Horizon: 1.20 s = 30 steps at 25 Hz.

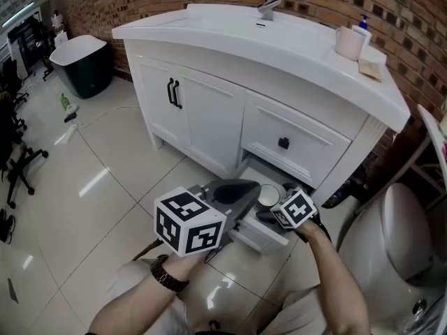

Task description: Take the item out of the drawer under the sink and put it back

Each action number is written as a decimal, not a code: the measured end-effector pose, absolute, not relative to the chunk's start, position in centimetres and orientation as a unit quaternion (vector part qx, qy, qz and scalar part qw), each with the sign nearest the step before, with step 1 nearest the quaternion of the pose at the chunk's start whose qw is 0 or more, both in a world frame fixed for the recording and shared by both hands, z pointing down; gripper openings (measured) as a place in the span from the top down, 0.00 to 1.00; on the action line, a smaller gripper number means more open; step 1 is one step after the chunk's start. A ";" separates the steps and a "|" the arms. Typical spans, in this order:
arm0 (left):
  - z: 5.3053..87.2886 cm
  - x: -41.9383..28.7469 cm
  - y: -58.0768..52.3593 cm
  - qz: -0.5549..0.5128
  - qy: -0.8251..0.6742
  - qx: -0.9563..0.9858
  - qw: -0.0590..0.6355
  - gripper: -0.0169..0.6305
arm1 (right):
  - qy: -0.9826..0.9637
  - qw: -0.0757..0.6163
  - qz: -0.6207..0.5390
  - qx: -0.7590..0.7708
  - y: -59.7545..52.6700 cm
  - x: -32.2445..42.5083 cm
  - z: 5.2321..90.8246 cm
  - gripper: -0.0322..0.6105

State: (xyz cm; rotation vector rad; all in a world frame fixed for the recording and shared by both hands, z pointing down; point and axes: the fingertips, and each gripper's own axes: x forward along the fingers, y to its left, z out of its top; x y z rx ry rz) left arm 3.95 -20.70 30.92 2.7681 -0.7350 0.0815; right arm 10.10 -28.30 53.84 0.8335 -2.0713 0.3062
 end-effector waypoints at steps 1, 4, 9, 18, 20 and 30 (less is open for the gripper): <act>30.9 3.9 -20.7 0.027 -0.253 0.957 0.138 0.95 | -0.826 0.435 0.116 0.339 -28.8 10.0 54.2 0.10; 30.8 3.6 -20.7 0.023 -0.252 0.957 0.140 0.95 | -0.819 0.450 0.096 0.343 -30.0 9.6 55.0 0.11; 30.4 2.7 -20.8 0.013 -0.257 0.956 0.144 0.95 | -0.830 0.435 0.067 0.342 -30.9 8.3 53.4 0.31; 28.8 3.1 -19.9 -0.017 -0.244 0.960 0.140 0.95 | -0.877 0.257 0.016 0.405 -27.9 9.0 40.6 0.31; 28.7 3.8 -19.3 -0.012 -0.235 0.963 0.133 0.95 | -0.877 0.238 0.006 0.417 -26.7 9.6 38.8 0.31; 29.2 5.4 -17.5 0.009 -0.219 0.969 0.111 0.95 | -0.875 0.217 -0.016 0.432 -23.4 11.1 36.1 0.31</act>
